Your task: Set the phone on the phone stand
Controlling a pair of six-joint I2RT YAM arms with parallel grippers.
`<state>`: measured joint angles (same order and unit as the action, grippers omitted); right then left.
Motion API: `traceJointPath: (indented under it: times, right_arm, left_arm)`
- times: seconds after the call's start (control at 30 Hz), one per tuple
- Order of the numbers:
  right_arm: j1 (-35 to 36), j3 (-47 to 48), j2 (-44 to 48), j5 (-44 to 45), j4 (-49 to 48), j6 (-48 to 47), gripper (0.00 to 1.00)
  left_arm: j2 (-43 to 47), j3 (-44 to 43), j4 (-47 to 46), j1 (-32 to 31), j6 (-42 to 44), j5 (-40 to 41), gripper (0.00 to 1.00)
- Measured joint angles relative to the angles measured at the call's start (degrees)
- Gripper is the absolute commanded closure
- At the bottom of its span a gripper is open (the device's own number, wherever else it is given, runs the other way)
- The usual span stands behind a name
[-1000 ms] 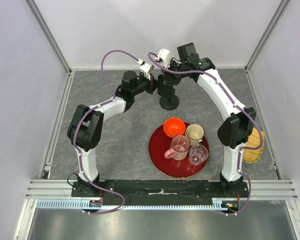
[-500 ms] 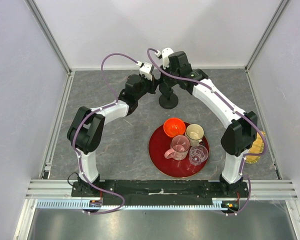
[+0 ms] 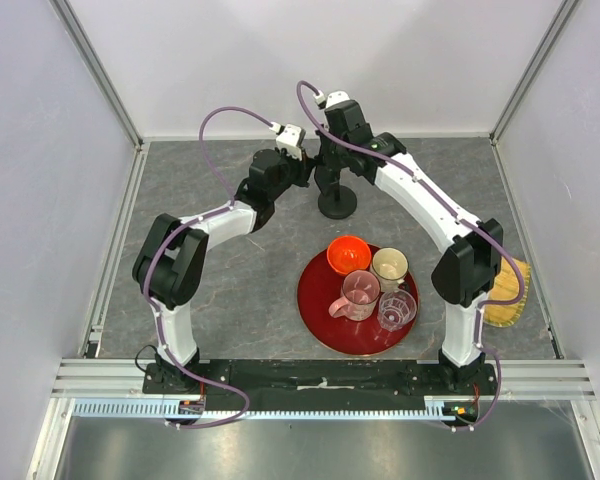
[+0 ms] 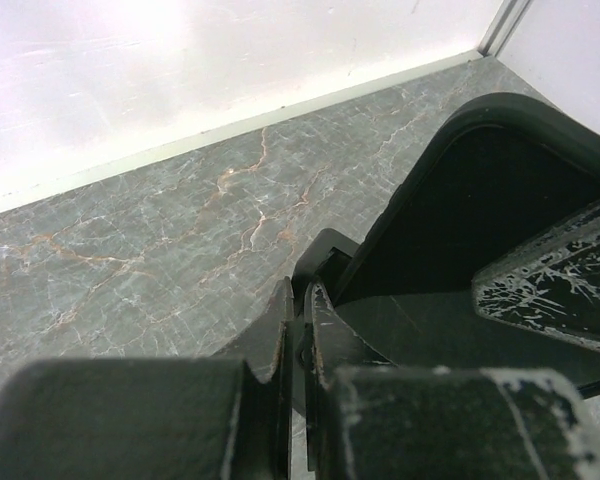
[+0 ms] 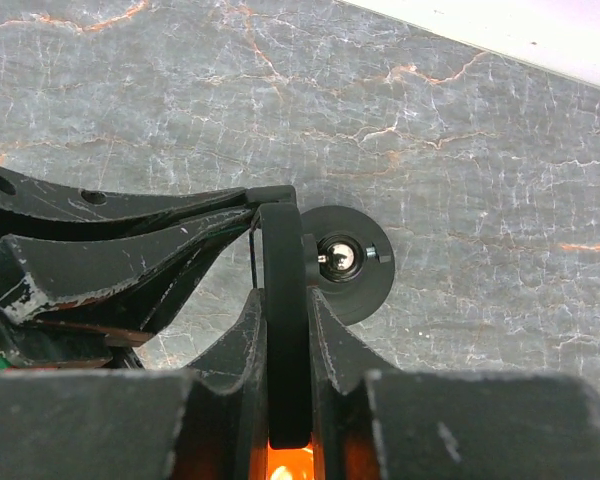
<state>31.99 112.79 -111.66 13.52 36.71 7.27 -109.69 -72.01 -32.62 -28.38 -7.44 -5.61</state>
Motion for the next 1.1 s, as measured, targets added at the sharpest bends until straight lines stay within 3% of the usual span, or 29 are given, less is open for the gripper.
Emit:
traceJointPath:
  times: [0.33, 0.5, 0.8, 0.9, 1.1]
  right_arm:
    - [1.49, 4.04, -2.38, 2.99, 3.23, 2.34, 1.0]
    - [-0.61, 4.85, -4.11, 12.55, 2.4, 2.38, 1.0]
    - [-4.61, 5.27, -4.94, 17.09, 2.12, 2.14, 0.99]
    - [-4.5, 4.31, -4.44, 16.9, 1.2, 1.88, 0.87]
    - [-5.86, 2.93, -3.39, 14.67, 0.24, 1.95, 1.0]
  left_arm:
    - [1.27, 0.11, 2.64, 0.39, 0.0, -0.02, 0.98]
    - [3.45, 0.17, 8.66, 2.49, 0.2, 2.49, 0.69]
    - [9.44, 4.35, 10.05, 5.4, -0.31, 6.49, 0.61]
    - [9.44, 4.39, 9.97, 5.55, -0.74, 4.26, 0.6]
    - [8.72, 4.31, 9.38, 5.9, -1.97, -1.64, 0.6]
